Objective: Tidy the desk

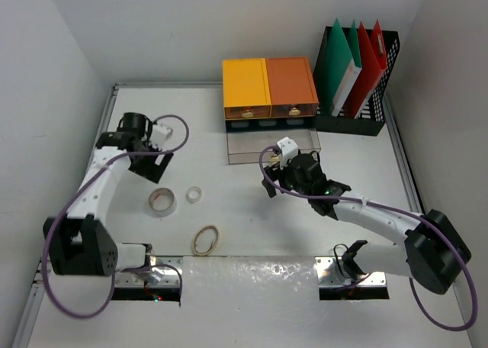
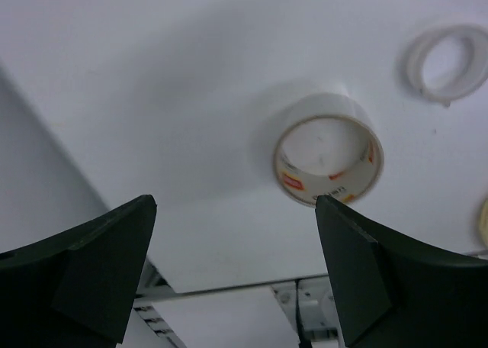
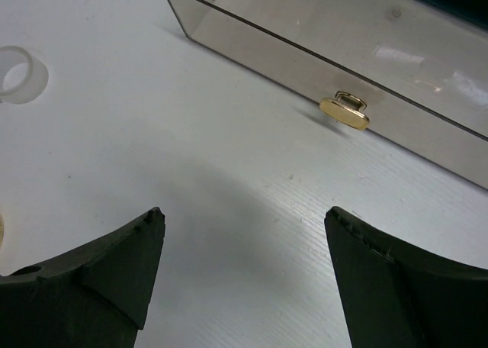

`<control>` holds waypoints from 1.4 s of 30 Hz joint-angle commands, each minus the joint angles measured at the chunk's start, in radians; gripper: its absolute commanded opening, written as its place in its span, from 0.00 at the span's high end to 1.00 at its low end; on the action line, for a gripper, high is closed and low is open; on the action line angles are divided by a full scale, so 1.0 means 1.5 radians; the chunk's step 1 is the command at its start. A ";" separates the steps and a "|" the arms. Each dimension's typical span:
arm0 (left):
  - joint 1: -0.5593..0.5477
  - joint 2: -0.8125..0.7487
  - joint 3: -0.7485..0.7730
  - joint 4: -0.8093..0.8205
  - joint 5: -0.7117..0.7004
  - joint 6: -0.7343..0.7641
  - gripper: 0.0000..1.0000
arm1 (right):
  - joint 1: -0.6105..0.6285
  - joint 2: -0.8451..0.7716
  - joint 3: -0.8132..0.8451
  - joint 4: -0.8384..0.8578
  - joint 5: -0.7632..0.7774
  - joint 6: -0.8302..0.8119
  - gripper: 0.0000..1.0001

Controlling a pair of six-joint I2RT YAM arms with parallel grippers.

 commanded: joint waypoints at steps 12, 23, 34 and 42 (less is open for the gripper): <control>0.052 0.153 -0.171 0.149 0.107 0.078 0.51 | 0.001 -0.039 -0.028 -0.005 0.025 -0.003 0.17; 0.052 0.195 -0.141 0.167 0.104 0.032 1.00 | 0.001 -0.033 -0.030 -0.014 0.057 -0.014 0.16; -0.201 0.170 0.260 0.139 0.030 -0.082 1.00 | -0.038 -0.070 -0.048 -0.048 0.190 0.042 0.10; -0.388 0.453 0.494 0.177 -0.103 -0.072 1.00 | -0.095 -0.153 -0.085 -0.066 0.201 0.039 0.09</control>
